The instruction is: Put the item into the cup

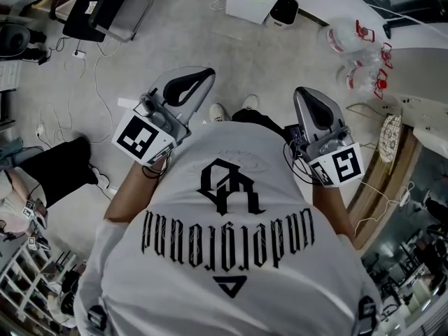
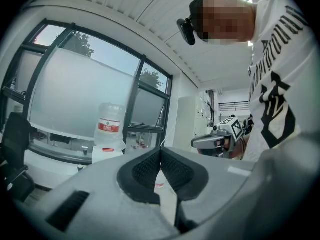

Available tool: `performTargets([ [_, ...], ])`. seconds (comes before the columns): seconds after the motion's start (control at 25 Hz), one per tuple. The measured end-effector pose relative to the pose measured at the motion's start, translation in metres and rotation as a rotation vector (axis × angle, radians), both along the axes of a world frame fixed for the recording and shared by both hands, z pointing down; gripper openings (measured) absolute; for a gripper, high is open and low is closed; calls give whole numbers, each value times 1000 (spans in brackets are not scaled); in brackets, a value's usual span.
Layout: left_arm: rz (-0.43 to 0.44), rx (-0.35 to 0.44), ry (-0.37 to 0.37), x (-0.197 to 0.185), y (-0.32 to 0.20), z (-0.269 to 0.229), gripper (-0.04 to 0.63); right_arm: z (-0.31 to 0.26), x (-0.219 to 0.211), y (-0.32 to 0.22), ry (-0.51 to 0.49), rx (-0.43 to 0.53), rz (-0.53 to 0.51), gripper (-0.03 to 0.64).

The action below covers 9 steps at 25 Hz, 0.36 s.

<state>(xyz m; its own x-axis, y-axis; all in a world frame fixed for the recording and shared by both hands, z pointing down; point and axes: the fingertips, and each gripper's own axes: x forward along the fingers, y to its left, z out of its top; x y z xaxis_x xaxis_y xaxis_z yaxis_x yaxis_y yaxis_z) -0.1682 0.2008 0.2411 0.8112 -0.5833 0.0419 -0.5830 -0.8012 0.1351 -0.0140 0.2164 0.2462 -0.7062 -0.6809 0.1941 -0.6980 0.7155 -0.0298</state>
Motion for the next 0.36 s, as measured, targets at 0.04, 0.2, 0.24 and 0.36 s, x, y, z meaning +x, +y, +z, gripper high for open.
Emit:
performTargets([
  [0.04,3,0,1,1,1,0,14,-1,0,1,0,2,2,15],
  [0.2,6,2,2,2,4,0,15,-2,2,5,-2,8,7,14],
  [0.24,7,3,3,3,3,0,14,-3,3,6,-2,9,9,15],
  [0.36,12,7,6,4,3,-2,14,-5,4,5,-2,13,15,15],
])
